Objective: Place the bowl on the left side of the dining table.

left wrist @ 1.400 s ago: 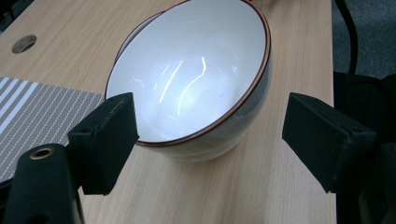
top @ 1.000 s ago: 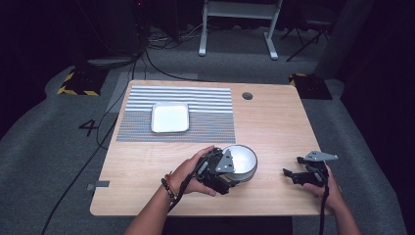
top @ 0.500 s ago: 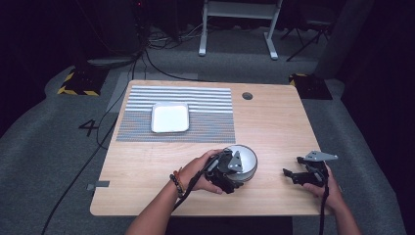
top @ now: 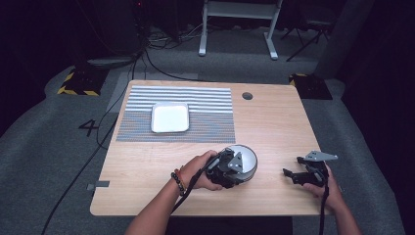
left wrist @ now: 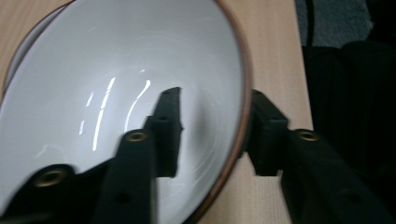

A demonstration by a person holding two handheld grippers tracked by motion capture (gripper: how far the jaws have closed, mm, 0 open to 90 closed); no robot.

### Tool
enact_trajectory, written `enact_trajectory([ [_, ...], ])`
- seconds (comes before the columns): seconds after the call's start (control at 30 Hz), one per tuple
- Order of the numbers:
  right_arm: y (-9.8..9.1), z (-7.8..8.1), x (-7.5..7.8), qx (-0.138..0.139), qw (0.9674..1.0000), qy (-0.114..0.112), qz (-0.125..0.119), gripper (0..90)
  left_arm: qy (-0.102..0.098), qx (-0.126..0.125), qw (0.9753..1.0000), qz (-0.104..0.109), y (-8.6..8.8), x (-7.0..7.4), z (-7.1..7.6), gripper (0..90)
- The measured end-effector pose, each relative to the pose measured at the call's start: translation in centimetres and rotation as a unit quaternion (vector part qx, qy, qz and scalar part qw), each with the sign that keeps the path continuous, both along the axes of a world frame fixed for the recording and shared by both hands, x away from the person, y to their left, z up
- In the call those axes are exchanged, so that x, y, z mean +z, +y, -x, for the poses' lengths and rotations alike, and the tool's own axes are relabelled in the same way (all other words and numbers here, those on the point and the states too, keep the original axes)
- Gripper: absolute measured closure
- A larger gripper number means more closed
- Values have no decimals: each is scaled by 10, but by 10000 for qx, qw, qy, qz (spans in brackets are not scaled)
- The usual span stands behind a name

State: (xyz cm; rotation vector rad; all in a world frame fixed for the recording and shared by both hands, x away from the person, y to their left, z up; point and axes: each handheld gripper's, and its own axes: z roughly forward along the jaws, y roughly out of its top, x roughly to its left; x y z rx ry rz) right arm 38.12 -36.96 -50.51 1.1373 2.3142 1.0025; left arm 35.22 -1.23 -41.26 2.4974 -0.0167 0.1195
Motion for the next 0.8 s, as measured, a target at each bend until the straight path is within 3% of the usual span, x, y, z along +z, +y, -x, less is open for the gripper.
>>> enact_trajectory([
  [0.03, 0, 0, 0, 0, 10000, -2, 2, 149, -205, -91, 9997, -101, -3, 0, 3, 737],
  [0.2, 0, 0, 0, 0, 10000, 4, -3, 149, -404, -292, 9985, -218, -8, 2, 6, 803],
  [0.4, 0, 0, 0, 0, 10000, 3, -2, 149, -445, -355, 9980, -287, -9, 4, 7, 811],
  [0.8, 0, 0, 0, 1, 10000, -1, 1, 149, -400, -365, 9984, -191, -8, 4, 6, 816],
])
